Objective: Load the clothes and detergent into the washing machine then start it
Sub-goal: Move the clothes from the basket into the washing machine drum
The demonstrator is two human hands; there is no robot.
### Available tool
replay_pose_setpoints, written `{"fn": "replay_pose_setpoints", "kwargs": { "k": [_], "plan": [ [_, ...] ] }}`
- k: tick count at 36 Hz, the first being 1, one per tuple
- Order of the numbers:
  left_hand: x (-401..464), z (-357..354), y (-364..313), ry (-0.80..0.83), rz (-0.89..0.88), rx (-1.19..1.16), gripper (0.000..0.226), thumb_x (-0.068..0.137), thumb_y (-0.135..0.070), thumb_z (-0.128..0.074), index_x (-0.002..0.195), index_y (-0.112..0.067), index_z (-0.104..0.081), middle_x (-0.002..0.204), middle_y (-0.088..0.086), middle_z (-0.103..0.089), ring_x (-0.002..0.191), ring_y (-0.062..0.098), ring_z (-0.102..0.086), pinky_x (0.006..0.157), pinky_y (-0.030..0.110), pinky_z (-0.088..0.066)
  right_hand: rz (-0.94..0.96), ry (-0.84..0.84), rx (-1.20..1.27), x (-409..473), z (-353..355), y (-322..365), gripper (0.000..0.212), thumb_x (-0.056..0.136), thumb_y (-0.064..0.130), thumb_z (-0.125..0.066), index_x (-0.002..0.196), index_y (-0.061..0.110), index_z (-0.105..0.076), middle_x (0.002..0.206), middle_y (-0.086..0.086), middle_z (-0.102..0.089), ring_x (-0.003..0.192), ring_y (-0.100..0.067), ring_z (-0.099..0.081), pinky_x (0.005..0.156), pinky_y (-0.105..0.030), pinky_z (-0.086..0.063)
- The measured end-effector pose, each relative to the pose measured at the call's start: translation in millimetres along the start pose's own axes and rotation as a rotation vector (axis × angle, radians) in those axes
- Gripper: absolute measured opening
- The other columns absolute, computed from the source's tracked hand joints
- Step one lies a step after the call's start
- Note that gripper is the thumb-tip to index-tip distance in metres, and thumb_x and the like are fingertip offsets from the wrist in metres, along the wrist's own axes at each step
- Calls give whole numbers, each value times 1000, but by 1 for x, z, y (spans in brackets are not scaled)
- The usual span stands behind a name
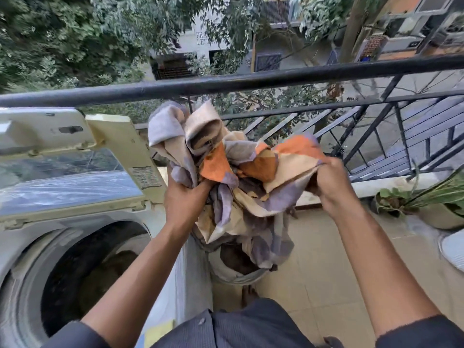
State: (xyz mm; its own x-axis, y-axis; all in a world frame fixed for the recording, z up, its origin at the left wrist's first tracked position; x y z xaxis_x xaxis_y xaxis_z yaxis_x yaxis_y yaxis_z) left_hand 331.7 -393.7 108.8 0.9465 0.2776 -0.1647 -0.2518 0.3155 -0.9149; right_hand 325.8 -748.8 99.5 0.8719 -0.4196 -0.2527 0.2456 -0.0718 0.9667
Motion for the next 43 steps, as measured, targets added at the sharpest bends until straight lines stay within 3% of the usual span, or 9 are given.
{"fn": "replay_pose_setpoints", "kwargs": {
  "k": [7,11,17,22,25,29,34,38,43],
  "plan": [
    [4,-4,2,15,69,-171,63,62,-69,-76,108,-27,-74,106,-4,-79,104,17,-74,97,45,-59,146,381,167,-46,-62,74,31,91,14,-56,102,-15,-61,94,-19,-55,85,-32,-50,69,-47,-35],
    [0,-12,-26,190,-12,-320,28,82,-65,-78,99,-43,-76,100,-11,-81,96,6,-76,74,29,-61,150,598,124,-71,-104,70,20,88,6,-57,94,12,-75,82,-2,-74,72,-14,-70,60,-23,-54],
    [-12,-17,-35,374,-94,-268,98,72,-76,-68,149,-19,-45,137,4,-68,110,18,-68,90,45,-58,232,704,-109,-89,-138,61,40,89,13,-62,127,27,-67,128,-2,-69,123,-19,-62,111,-51,-47],
    [-13,-25,-34,397,-195,-252,112,57,-68,-93,144,-11,-52,133,2,-72,123,12,-69,101,29,-56,280,802,-186,-110,-151,59,24,79,27,-56,96,11,-60,99,-4,-59,99,-20,-54,98,-50,-44],
    [-8,-24,-31,356,-196,-256,99,48,-63,-100,127,-16,-65,118,-3,-79,110,12,-75,89,25,-61,345,867,-169,-116,-155,58,15,81,25,-51,88,13,-55,97,-5,-57,100,-24,-52,99,-51,-41],
    [-3,-17,-31,257,-213,-303,93,53,-40,-96,135,-11,-62,118,-5,-79,110,10,-75,88,22,-61,172,995,182,-127,-162,57,52,83,12,-44,132,12,-63,129,4,-68,129,-11,-57,107,-24,-45],
    [-4,-19,-41,245,-233,-329,87,58,-30,-91,137,-9,-60,125,3,-77,117,19,-73,100,35,-59,227,907,284,-114,-153,63,52,79,12,-48,128,2,-64,128,-16,-64,125,-31,-55,110,-53,-38],
    [0,-22,-40,239,-237,-284,86,58,-24,-92,137,-9,-59,122,4,-77,112,17,-75,93,30,-60,208,766,366,-94,-132,58,30,83,12,-52,104,-2,-69,101,-21,-65,96,-31,-56,83,-39,-45],
    [6,-22,-31,211,-205,-263,84,64,-10,-89,141,-14,-56,124,-1,-76,112,13,-74,91,27,-60,249,514,344,-71,-97,49,24,93,9,-53,103,3,-74,96,-20,-75,92,-31,-71,83,-45,-59]
  ]
}}
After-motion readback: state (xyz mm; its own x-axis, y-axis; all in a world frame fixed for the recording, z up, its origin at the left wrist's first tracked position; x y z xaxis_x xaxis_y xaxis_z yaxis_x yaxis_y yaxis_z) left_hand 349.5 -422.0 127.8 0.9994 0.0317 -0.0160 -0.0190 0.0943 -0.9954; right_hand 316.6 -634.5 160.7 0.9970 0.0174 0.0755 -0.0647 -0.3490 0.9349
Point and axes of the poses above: each hand's wrist, its own x-axis towards the middle knuckle, its own z-axis out of the back of the hand, y = z × x, the point moved 10 cm from there along x, towards the middle knuckle
